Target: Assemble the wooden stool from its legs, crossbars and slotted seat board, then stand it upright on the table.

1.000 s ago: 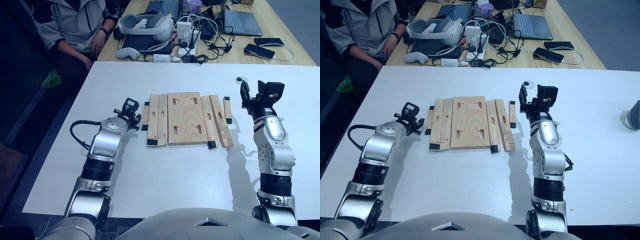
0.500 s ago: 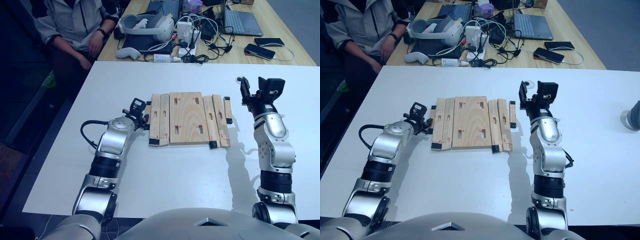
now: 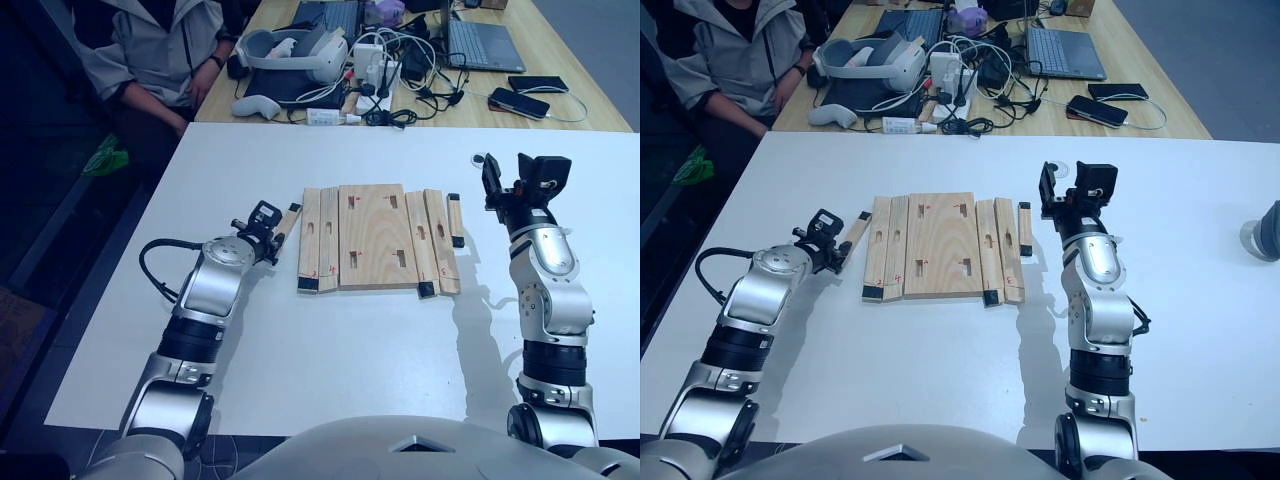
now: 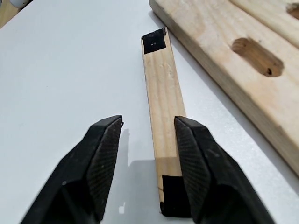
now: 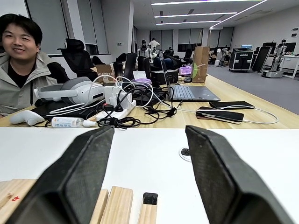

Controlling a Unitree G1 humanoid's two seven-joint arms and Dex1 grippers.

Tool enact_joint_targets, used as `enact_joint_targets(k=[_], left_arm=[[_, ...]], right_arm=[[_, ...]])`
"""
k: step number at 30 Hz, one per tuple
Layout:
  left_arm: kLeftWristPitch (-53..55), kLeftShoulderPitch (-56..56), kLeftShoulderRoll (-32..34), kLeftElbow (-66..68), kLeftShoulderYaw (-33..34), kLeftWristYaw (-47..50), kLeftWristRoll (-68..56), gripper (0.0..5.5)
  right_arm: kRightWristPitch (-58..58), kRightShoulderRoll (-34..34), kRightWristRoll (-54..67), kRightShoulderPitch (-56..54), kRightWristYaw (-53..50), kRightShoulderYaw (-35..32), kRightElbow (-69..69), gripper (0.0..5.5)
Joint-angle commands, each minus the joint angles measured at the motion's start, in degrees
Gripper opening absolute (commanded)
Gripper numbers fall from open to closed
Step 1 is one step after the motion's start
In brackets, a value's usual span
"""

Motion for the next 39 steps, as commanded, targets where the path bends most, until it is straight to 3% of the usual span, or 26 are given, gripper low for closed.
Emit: enact_joint_targets(k=[1, 7, 10, 33, 39], left_arm=[[1.26, 0.14, -0.29, 0.62, 1.02, -0.58, -0.64, 2.09], [4.87, -2.95, -6.64, 0.42, 11.75, 2.24, -8.19, 2.09], [5.86, -3.60, -7.07, 0.93, 14.55, 3.35, -9.69, 2.43], [15.37, 0.86, -2.50, -2.62, 8.28, -2.31, -12.84, 2.57], [15.02, 1.85, -2.00, -2.85, 7.97, -2.43, -12.87, 1.71]], right_arm=[[0.27, 0.34, -0.01, -0.41, -0.30, 0.01, 0.35, 2.83], [-0.08, 0.44, -0.35, -0.24, -0.53, -0.08, 0.47, 2.83], [-0.16, 0.50, -0.56, -0.27, -0.69, -0.11, 0.59, 2.83], [-0.22, 0.89, -0.58, 0.04, -1.03, 0.08, 0.44, 2.83], [0.13, 1.28, -0.64, -0.09, -2.11, -0.65, 0.19, 2.83]])
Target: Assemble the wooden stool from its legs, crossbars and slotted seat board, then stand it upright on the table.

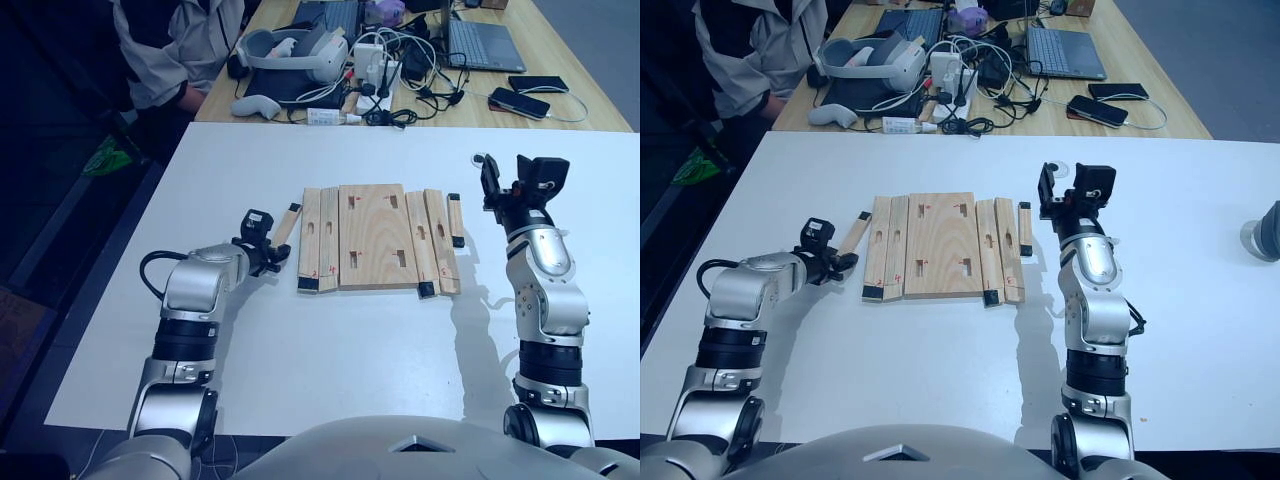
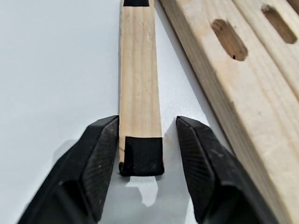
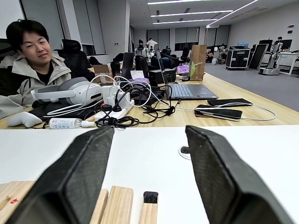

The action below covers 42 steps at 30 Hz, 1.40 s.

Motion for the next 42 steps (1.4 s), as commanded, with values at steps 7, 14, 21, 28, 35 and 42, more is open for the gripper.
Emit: enact_joint_targets(k=[7, 14, 21, 28, 35, 42], left_arm=[[-2.08, 1.68, 1.52, 0.56, -1.32, 0.92, 1.36, 1.29], [-10.76, -5.84, 2.25, 3.37, 3.50, 8.27, 5.23, 1.29], [-25.38, -11.94, -1.77, -5.34, -0.32, 7.12, 4.88, 1.29], [-30.54, -11.31, -5.88, -15.02, -10.01, 1.65, 4.86, 1.29], [-32.25, -10.60, -5.67, -16.71, -12.02, -0.24, 6.15, 1.29], [-33.04, -10.02, -5.83, -16.65, -13.02, -1.28, 7.28, 1.29]], right_arm=[[2.43, -0.11, -1.79, -1.37, -3.55, -0.59, 0.89, 2.83], [13.89, -2.19, 1.01, -8.18, -2.62, -2.66, 5.20, 2.83], [32.82, -3.95, 33.99, -17.04, 14.10, -15.59, 4.63, 2.83], [40.63, -9.71, 45.56, -22.69, 23.72, -13.70, 6.87, 2.83], [38.92, -10.87, 44.00, -25.75, 27.71, -9.99, 12.34, 2.83], [35.35, -11.70, 41.49, -30.35, 31.63, -7.88, 19.21, 2.83]])
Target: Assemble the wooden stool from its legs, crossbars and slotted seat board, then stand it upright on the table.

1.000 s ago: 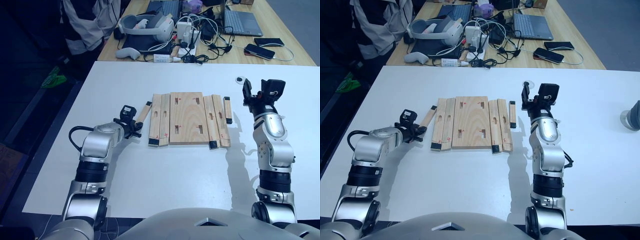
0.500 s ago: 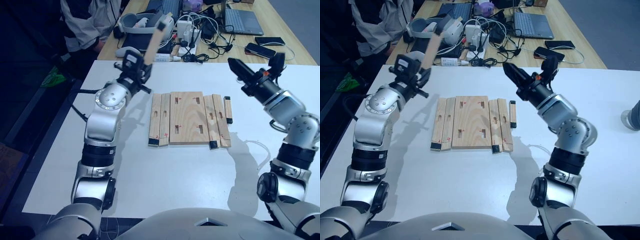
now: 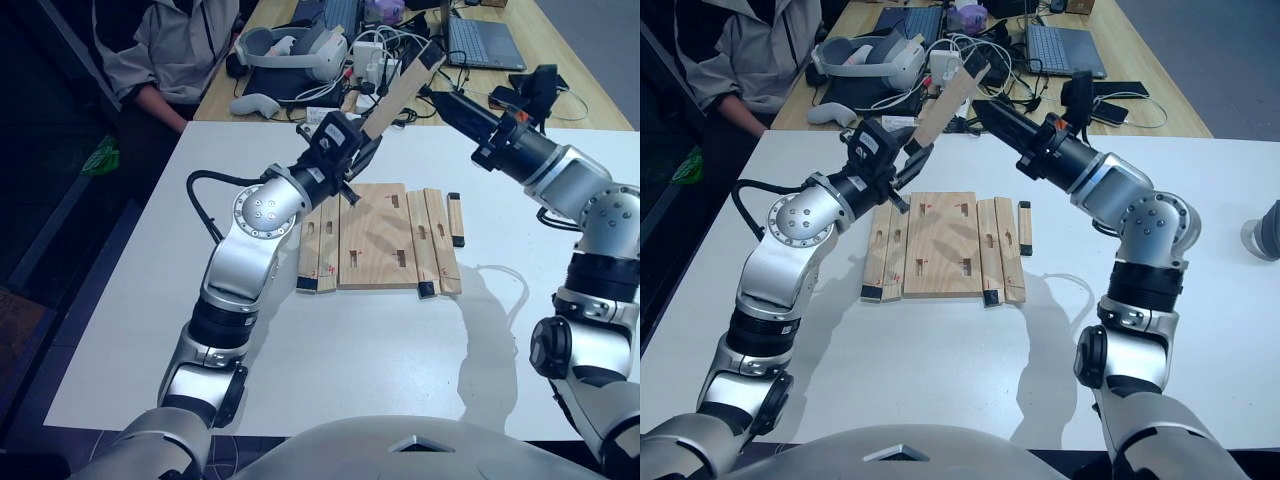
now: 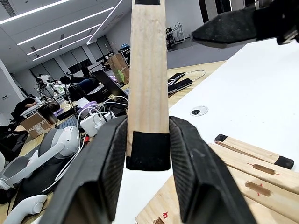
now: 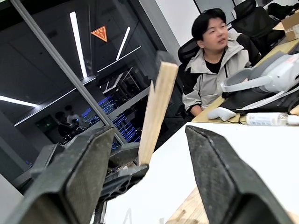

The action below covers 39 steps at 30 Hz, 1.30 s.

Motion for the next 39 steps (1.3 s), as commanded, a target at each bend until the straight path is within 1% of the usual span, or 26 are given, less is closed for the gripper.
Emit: enact_joint_targets(k=[1, 13, 17, 21, 22, 23, 27, 29, 35, 36, 39], left_arm=[[-0.57, 0.48, 0.31, -0.27, -0.68, -0.62, 1.04, 1.29], [-1.98, -0.99, 0.05, 1.27, -0.71, -1.49, 2.00, 1.29], [-2.60, -1.46, -0.20, 1.89, -0.95, -1.89, 2.43, 1.29], [-2.97, -1.07, 0.09, 1.82, -1.08, -2.28, 2.77, 1.29], [-3.04, -0.97, 0.17, 1.76, -1.06, -2.36, 2.84, 1.29], [-3.12, -0.90, 0.27, 1.72, -1.05, -2.42, 2.93, 1.29], [-3.55, -0.64, 0.61, 1.87, -1.15, -2.74, 3.25, 1.29], [-4.07, -0.51, 1.02, 2.29, -1.12, -3.05, 3.69, 1.29], [-6.13, -0.42, 2.15, 3.88, 0.33, -3.96, 3.90, 1.29], [-6.59, -0.18, 2.18, 3.65, 0.61, -4.68, 3.11, 1.66], [-6.58, 1.03, 2.70, 2.32, -0.13, -7.23, 1.66, 2.00]], right_arm=[[-1.75, -0.53, -1.50, -3.37, 1.72, 1.11, 3.42, 2.83], [-6.35, 1.31, -6.37, -7.54, 7.90, 6.18, 11.28, 2.83], [-7.48, 1.27, -7.50, -8.66, 9.86, 6.41, 13.52, 2.28], [-7.62, 1.03, -7.71, -8.66, 11.09, 6.17, 13.76, 1.49], [-7.57, 0.99, -7.74, -8.67, 11.39, 6.11, 13.82, 1.38], [-7.51, 0.97, -7.77, -8.74, 11.65, 6.04, 13.91, 1.13], [-7.32, 0.72, -7.57, -9.27, 12.28, 5.46, 14.46, 0.50], [-6.65, 0.24, -7.13, -9.30, 12.82, 5.06, 14.27, 0.40], [-4.03, -1.84, -6.78, -8.19, 14.20, 4.58, 12.38, 0.40], [-3.93, -1.91, -6.95, -7.83, 13.86, 4.43, 11.99, 0.40], [-4.64, -0.51, -7.57, -6.35, 10.51, 3.43, 10.55, 0.40]])
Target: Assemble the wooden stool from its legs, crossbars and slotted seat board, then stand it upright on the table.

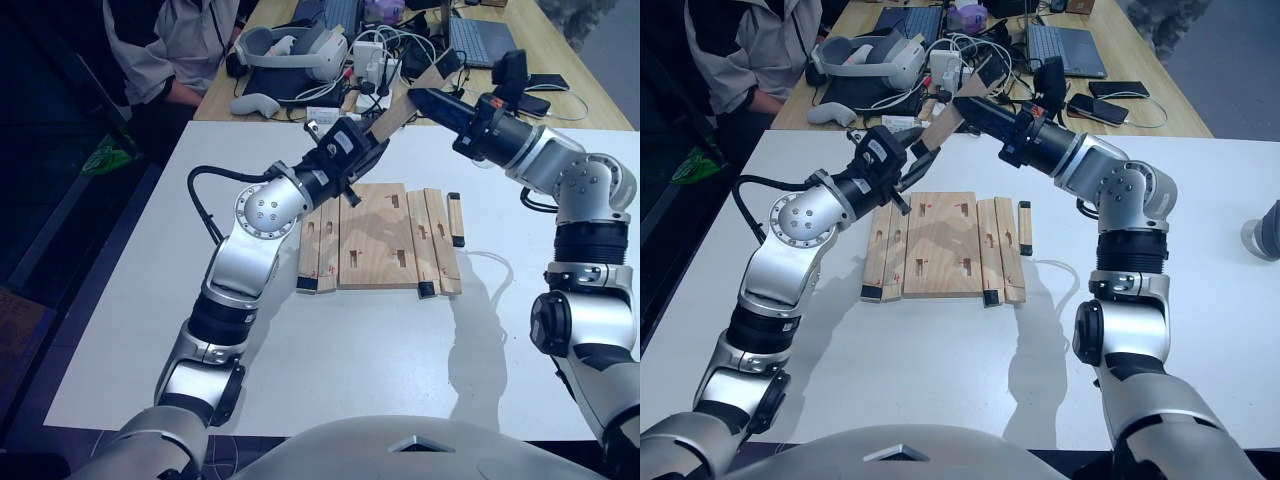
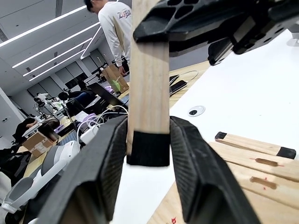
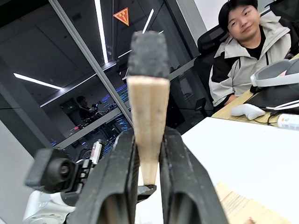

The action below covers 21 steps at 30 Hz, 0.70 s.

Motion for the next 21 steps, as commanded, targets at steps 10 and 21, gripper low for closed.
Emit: enact_joint_targets(k=[10, 21], left_arm=[[4.97, 3.70, 3.34, -0.49, 2.51, -1.49, 0.09, 2.53], [13.82, 2.38, -3.23, -1.13, 9.38, 6.56, -3.82, 2.53]], right_arm=[[1.50, 1.81, -13.09, 14.94, -24.50, 8.53, -25.87, 0.40], [4.78, 8.09, -41.26, 17.07, -53.50, 19.65, -31.00, 0.40]])
